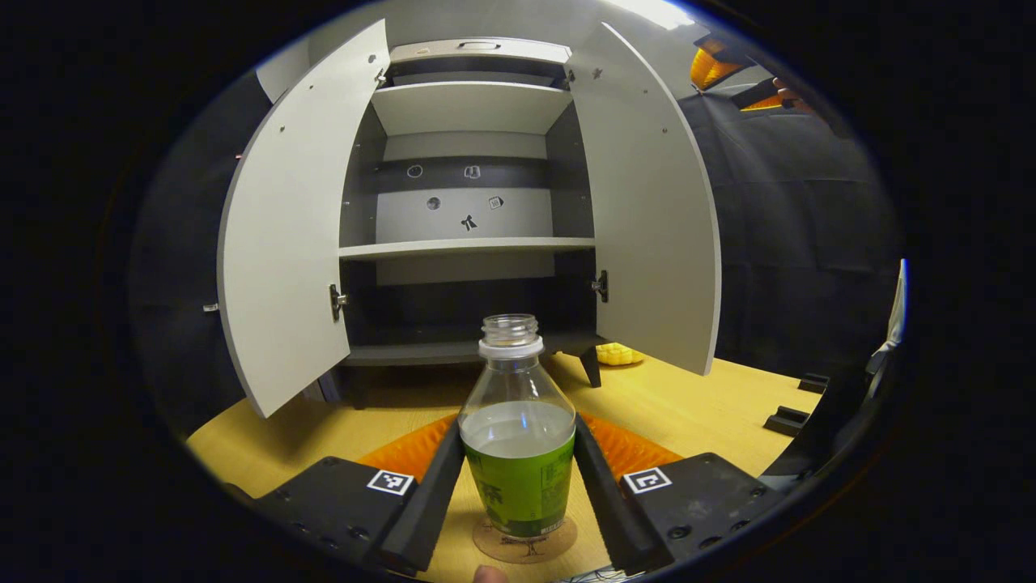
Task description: Grasp the bottle in the cabinet with the left hand and place it on the coaster, then close the right door with the right hand and the left door with the left hand.
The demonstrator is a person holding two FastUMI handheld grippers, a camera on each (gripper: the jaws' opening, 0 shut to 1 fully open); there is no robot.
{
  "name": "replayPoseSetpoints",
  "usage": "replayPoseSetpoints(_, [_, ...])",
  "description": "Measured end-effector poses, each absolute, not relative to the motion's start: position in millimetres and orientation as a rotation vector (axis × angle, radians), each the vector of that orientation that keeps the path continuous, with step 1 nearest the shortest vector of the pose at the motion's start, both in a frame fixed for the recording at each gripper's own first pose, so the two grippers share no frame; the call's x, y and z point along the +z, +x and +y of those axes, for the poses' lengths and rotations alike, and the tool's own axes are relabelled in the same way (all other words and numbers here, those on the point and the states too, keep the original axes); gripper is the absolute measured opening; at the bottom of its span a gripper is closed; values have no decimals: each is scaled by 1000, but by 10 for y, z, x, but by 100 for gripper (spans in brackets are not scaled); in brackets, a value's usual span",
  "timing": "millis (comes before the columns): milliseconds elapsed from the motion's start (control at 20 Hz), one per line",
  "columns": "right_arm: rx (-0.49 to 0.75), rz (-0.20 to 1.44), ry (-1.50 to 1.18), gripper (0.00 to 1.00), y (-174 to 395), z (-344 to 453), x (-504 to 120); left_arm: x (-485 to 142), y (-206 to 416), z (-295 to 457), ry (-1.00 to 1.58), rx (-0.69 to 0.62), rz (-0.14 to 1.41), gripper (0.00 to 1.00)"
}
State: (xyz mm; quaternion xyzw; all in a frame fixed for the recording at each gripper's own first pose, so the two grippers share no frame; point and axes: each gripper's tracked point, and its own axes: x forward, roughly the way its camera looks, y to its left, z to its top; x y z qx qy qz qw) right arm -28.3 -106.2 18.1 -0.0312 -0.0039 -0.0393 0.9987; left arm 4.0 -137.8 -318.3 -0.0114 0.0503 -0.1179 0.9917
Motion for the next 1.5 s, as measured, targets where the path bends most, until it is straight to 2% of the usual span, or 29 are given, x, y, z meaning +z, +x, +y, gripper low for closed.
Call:
replayPoseSetpoints(750, [-87, 24, -47, 97, -184, -1130, 116, -3429, -50, -1411, -10, -227, 144, 82])
replayPoseSetpoints(900, [-71, 41, -35, 97, -161, -1044, 92, -3504, -100, -1419, -12, -231, 165, 98])
replayPoseSetpoints(1250, [-33, 61, -30, 97, -116, -835, 34, -3587, -330, -1392, -34, -241, 196, 98])
replayPoseSetpoints(1500, [-34, 61, -20, 97, -99, -861, 18, -3387, -612, -1239, -12, -255, 201, 98])
